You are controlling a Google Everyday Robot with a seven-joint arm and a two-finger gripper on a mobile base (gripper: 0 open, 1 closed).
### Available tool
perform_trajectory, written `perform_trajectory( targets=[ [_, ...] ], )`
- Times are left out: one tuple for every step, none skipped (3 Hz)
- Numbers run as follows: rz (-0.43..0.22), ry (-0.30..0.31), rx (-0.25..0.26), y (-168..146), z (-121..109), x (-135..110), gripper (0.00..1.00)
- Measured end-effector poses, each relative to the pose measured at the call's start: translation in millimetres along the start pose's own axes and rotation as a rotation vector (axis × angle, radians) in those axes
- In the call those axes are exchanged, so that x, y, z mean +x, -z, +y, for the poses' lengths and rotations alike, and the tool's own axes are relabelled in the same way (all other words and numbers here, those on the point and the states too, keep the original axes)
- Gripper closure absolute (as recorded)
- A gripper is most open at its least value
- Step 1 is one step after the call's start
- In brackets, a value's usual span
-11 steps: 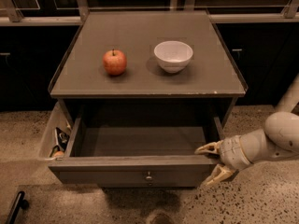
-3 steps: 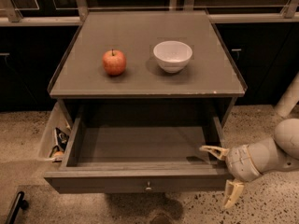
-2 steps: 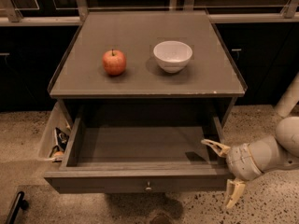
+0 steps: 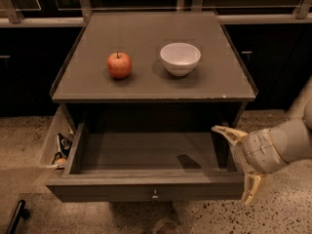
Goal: Open top drawer
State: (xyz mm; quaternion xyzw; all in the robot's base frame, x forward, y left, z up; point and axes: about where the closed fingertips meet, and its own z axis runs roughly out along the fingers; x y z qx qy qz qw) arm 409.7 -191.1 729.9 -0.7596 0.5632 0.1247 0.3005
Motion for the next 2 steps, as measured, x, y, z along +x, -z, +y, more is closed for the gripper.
perform_trajectory(
  targets=[
    [0.047,0.069,0.048,40.1,-20.7,-26.5,0.0],
    [0.052,0.074,0.053,43.1,-22.7,-28.8,0.0]
  ],
)
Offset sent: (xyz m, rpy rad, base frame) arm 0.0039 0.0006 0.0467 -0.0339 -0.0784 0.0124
